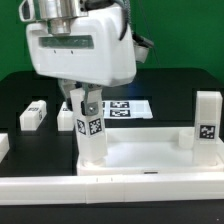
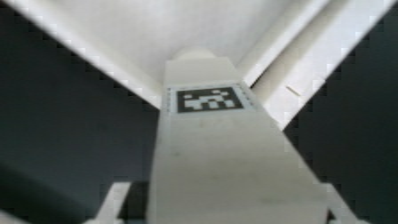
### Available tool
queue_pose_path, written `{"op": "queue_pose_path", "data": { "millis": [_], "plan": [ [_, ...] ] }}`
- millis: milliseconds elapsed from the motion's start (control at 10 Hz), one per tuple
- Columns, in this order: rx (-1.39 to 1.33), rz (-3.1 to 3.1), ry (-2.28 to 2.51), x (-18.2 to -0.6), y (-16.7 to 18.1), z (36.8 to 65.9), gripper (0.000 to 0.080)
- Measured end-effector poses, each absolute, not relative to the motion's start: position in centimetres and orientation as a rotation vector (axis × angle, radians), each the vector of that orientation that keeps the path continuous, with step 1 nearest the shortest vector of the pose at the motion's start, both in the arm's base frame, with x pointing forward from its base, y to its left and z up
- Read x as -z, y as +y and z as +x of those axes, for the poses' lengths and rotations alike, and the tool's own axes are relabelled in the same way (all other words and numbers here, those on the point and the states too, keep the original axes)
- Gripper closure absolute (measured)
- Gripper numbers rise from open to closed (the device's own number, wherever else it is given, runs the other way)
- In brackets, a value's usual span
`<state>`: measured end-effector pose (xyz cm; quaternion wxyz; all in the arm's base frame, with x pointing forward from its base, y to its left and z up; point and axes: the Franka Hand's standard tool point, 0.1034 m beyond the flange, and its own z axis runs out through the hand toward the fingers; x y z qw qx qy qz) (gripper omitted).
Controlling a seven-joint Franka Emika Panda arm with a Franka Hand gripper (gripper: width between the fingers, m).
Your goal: Assemble desk
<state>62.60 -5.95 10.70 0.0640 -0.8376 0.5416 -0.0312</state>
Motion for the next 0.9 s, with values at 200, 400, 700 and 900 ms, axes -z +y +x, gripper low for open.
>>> {"op": "queue_pose_path", "data": {
  "millis": [200, 400, 700, 900],
  "plan": [
    [0.108, -2.197, 1.953, -10.51, -5.83, 62.67, 0.0506],
    [0.079, -2.000, 2.125, -10.49, -5.87, 62.60, 0.0506],
    [0.086, -2.044, 2.086, -10.44, -5.87, 62.59, 0.0324],
    [0.108, -2.469, 1.661, -10.72, -5.08, 62.85, 0.0193]
  ]
}}
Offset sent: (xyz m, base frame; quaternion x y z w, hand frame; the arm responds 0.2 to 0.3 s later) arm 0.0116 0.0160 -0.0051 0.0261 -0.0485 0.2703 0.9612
